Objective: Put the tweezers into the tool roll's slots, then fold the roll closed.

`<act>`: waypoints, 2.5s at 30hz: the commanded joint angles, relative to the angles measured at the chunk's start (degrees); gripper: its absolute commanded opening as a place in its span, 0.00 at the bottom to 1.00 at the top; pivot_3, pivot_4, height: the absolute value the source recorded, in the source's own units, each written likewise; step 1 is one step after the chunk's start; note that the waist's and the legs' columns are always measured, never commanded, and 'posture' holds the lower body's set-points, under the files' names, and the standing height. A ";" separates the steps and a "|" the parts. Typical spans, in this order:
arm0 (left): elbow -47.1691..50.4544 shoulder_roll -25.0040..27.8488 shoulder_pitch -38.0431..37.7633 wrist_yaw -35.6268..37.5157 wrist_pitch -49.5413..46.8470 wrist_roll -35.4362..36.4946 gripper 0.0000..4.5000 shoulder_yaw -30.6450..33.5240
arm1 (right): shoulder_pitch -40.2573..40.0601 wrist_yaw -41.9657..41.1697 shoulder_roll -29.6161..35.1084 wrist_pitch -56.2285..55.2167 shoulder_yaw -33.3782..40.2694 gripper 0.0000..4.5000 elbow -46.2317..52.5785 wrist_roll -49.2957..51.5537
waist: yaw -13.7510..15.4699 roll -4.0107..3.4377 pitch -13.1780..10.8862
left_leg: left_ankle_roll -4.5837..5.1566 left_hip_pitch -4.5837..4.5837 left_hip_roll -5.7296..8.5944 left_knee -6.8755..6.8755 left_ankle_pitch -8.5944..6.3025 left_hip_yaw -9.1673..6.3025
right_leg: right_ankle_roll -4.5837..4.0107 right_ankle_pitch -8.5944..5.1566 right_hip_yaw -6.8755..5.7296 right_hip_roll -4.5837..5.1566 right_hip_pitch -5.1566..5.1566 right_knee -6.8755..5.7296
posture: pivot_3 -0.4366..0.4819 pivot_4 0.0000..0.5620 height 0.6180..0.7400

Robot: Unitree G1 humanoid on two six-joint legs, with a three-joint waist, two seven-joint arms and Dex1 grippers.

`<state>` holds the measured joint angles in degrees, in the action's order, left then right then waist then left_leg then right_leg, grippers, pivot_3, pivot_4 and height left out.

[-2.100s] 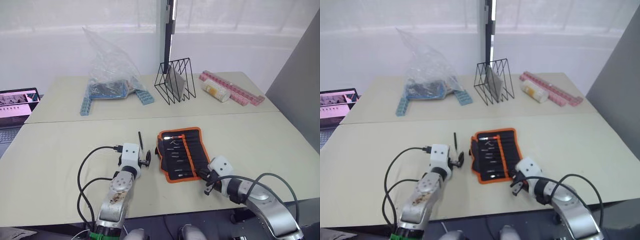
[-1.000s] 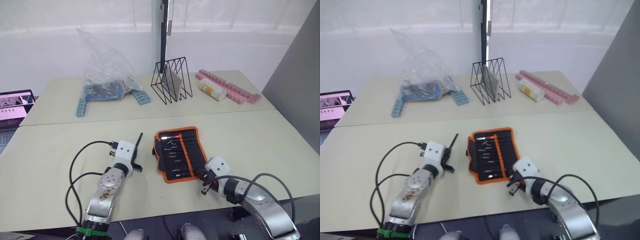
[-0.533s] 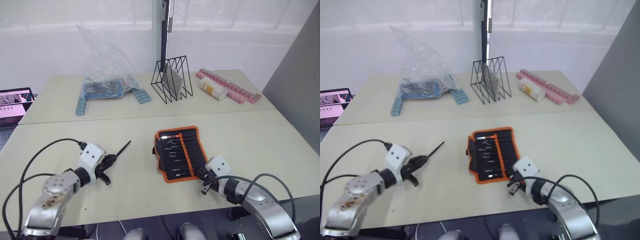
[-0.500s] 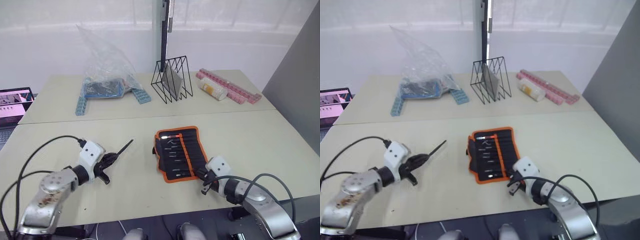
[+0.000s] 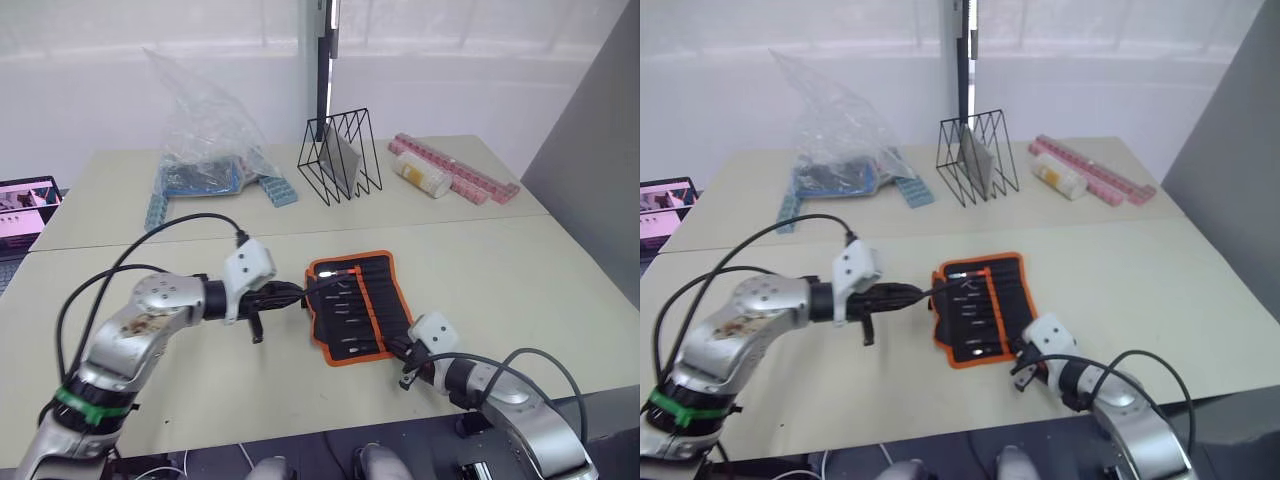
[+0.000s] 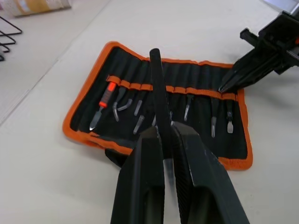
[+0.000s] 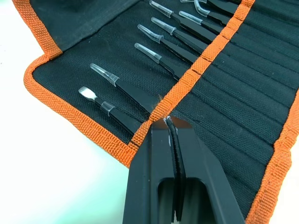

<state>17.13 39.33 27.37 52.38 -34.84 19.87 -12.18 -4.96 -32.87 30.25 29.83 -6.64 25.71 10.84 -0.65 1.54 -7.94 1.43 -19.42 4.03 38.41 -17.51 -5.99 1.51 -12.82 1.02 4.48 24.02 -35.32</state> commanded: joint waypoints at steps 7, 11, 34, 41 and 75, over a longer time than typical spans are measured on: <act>-9.44 -11.19 13.44 -2.75 -1.59 -7.67 0.01 -9.31 | -2.34 2.26 -0.52 2.99 -2.10 0.00 -1.17 -1.20 | -0.15 0.02 -0.01 | -0.08 -0.14 -0.03 -0.01 0.05 0.00 | 0.00 0.00 0.04 -0.06 0.18 -0.12 | 0.48 0.27 0.87; -11.44 -12.32 13.87 -1.97 -1.55 -10.60 0.01 -12.67 | -2.24 2.84 -0.73 3.26 -2.22 0.00 -0.87 -1.04 | -0.20 0.00 0.00 | -0.09 -0.12 -0.01 0.00 0.06 0.00 | 0.00 0.00 0.07 -0.05 0.16 -0.13 | 0.48 0.27 0.87; -1.71 -2.48 7.73 5.75 -1.54 -15.86 0.01 -16.70 | -2.08 3.94 -1.39 3.30 -2.37 0.00 -1.07 -0.93 | -0.14 0.01 -0.02 | -0.08 -0.05 0.01 0.09 0.06 0.00 | -0.02 -0.03 0.11 -0.06 0.18 -0.42 | 0.48 0.27 0.87; -1.05 -1.67 8.26 7.13 -3.10 -16.40 0.01 -17.58 | -2.09 4.20 -1.72 3.11 -2.65 0.00 -1.20 -1.03 | -0.14 0.01 -0.02 | -0.05 -0.06 0.01 0.19 0.05 0.01 | -0.02 -0.03 0.11 -0.07 0.16 -0.46 | 0.48 0.27 0.87; -7.31 -7.96 14.17 10.36 -0.56 -24.57 0.01 -23.36 | -5.50 5.63 -2.65 3.85 -4.32 0.00 1.78 -0.94 | -0.06 -0.02 0.00 | 0.07 -0.10 0.03 0.39 -0.02 0.01 | -0.04 -0.10 0.09 -0.08 0.16 -0.58 | 0.48 0.27 0.87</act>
<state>9.17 31.92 39.97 62.16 -36.16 -4.24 -35.16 -8.27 -26.80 27.75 30.64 -8.03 29.29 10.20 -0.72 1.52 -7.94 1.50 -19.52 4.06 38.81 -17.54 -5.98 1.46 -12.91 1.11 4.40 24.18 -35.91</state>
